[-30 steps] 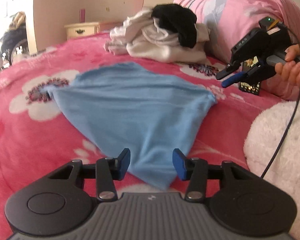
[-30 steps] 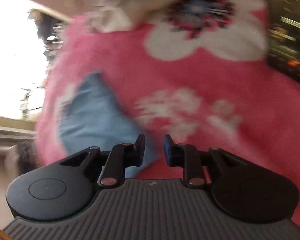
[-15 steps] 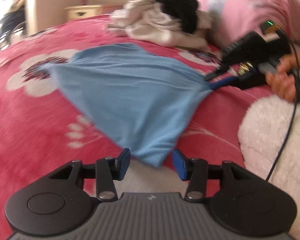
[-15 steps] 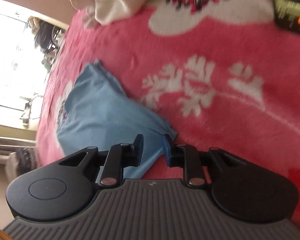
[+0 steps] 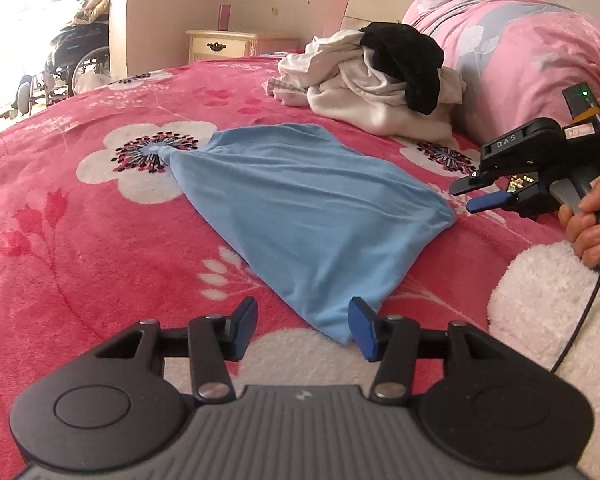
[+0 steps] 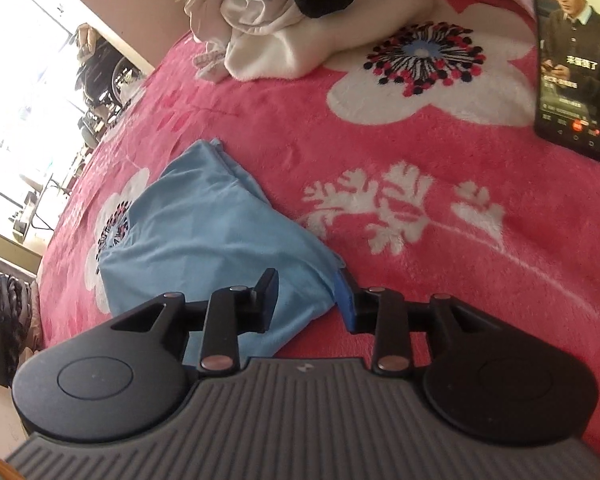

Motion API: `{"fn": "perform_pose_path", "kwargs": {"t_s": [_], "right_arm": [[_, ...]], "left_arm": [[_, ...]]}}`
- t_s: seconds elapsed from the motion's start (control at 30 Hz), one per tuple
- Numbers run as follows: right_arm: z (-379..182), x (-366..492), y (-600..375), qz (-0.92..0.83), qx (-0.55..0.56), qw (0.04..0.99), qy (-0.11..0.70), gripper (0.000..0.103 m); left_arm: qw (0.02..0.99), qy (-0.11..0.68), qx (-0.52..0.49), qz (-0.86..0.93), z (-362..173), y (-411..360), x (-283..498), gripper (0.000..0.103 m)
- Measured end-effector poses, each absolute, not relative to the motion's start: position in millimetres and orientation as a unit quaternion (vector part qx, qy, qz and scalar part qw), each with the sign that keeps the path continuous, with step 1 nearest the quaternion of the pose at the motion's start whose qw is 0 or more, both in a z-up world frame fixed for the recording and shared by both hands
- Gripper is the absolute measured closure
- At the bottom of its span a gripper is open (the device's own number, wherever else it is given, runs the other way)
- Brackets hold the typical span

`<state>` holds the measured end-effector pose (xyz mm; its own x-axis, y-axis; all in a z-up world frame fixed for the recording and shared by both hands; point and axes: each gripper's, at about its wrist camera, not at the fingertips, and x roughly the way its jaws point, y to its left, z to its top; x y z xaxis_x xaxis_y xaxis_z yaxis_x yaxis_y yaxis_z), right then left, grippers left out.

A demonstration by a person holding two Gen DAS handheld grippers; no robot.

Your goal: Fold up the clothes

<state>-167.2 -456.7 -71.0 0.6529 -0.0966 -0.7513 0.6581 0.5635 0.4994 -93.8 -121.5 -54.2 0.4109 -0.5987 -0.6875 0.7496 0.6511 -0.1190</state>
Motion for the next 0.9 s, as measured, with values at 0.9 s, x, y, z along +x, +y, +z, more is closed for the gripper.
{"fn": "perform_pose_path", "kwargs": {"t_s": [0.9], "right_arm": [[-63, -160, -451, -0.218, 0.389, 0.837, 0.318, 0.061]], "left_arm": [[0.861, 0.353, 0.084, -0.357, -55, -125, -68, 0.051]]}}
